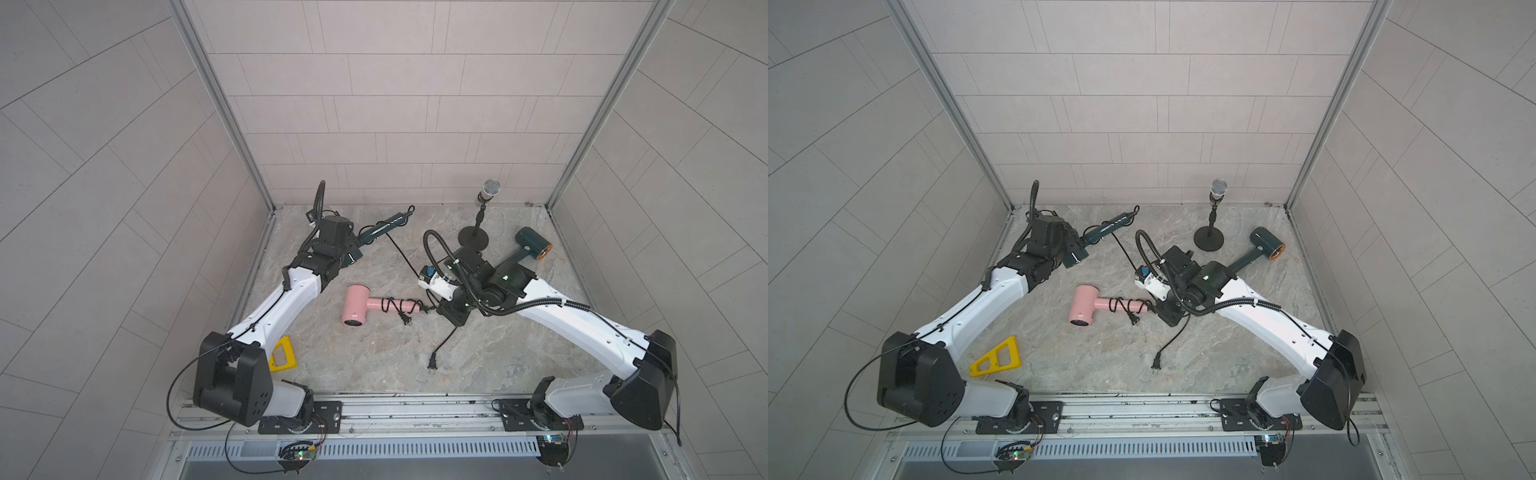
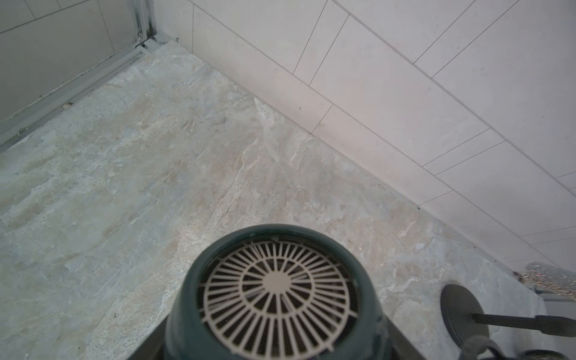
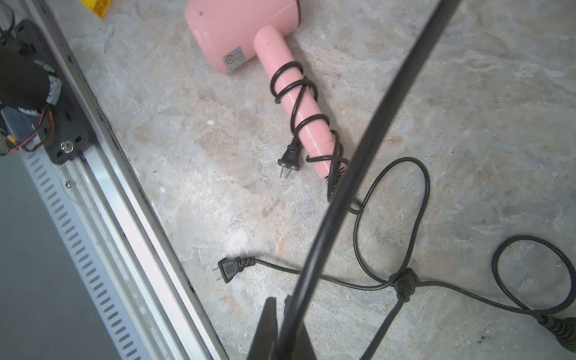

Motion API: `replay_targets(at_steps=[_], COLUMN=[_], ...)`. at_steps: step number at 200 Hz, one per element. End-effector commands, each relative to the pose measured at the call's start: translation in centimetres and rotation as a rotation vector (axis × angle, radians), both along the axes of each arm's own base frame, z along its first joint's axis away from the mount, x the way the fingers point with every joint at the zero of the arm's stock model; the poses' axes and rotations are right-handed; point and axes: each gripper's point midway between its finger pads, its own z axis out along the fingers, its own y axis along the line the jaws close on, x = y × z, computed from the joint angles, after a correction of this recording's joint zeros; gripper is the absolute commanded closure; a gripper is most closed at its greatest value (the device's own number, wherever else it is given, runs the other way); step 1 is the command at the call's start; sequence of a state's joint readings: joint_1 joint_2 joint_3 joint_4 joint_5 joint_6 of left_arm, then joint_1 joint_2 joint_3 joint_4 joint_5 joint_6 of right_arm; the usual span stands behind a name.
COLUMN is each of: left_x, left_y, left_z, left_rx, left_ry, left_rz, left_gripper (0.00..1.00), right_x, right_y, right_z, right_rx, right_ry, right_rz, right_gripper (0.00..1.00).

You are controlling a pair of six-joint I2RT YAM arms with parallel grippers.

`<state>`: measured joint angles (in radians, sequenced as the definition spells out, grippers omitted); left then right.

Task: Wrap the cord around the hair dryer
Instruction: Wrap the power cord around the hair dryer.

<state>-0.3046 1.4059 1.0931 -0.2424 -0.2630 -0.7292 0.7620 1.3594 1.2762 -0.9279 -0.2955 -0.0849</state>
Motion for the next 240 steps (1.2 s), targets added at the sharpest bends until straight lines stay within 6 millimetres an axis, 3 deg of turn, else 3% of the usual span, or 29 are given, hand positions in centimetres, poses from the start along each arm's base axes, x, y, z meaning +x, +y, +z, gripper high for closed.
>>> replay_targets(at_steps=[1,52,101,144,170,193,240], left_x=[0.8,0.5,-0.3,-0.8,-1.0,-1.4,-3.9], left_y=[1.5,3.1,3.2,2.4,0.6,-2.4,-8.4], left_z=[1.3,-1.2,-2.0,-2.2,-2.7,-3.9,-4.7], left_rx=[0.007,0.225,0.382,0.478,0.502,0.488,0.378], left_ry=[-0.064,0.059,0.134,0.178,0.201,0.23,0.285], left_rz=[0.099,0.091,0.027,-0.079,-0.186,-0.362,-0.708], left_gripper=[1.0,1.0,1.0,1.0,1.0,1.0,1.0], right_x=[-1.5,-0.6,2.3,5.7,7.7,10.0,14.8], right_y=[-1.1,0.5,1.2,2.1,3.3,4.1,4.0], right_z=[1.5,7.6,9.9,13.4,15.2,16.1,16.3], right_rx=[-0.082,-0.065,-0.132,-0.114,-0.059,-0.001,0.07], right_ry=[-0.012,-0.176,-0.288,-0.427,-0.464,-0.484,-0.452], right_rz=[0.06,0.147,0.168,0.131,0.093,0.04,-0.095], right_gripper=[1.0,1.0,1.0,1.0,1.0,1.0,1.0])
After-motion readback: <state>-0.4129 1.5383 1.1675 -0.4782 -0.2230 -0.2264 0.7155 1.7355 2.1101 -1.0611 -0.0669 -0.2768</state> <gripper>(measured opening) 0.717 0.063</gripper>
